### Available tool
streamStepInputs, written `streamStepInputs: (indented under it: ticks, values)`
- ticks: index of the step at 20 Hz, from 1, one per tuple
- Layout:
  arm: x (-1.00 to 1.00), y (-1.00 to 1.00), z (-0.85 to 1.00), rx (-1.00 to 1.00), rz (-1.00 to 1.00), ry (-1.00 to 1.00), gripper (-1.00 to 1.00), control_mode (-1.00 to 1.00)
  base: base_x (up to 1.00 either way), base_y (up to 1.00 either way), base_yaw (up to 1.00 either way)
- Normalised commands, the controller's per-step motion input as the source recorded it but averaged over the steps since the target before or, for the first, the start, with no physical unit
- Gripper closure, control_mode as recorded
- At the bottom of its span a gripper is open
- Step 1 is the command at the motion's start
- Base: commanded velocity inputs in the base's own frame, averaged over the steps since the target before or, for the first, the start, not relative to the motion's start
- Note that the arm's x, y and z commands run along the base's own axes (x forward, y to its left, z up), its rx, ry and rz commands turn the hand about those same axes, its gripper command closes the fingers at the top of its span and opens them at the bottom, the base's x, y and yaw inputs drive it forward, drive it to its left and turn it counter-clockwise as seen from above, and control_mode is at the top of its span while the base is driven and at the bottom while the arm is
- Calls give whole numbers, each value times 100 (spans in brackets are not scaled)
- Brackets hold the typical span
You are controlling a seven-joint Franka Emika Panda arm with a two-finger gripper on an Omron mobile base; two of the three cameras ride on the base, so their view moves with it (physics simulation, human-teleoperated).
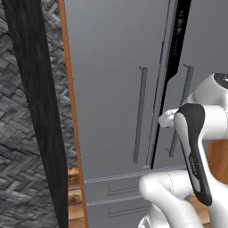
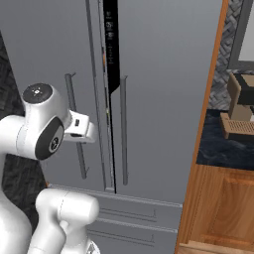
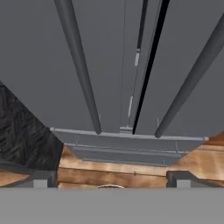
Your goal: Retrieve the mango and kiwi from the fridge and place them into the bowl on the dining table.
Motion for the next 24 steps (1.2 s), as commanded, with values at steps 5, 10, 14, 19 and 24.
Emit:
streamStepInputs:
  ticks: [5,10,14,19,24]
  values:
    - [-20,0,-4,0,0,-6,-100,-100,0,0,0]
    - [-4,0,-1,0,0,-1,-100,-100,0,0,0]
    - [0,0,0,0,0,0,-100,100,-2,0,0]
    - [0,0,0,0,0,0,-100,100,-55,-5,-1]
    - [0,0,0,0,0,0,-100,100,-68,-19,-5]
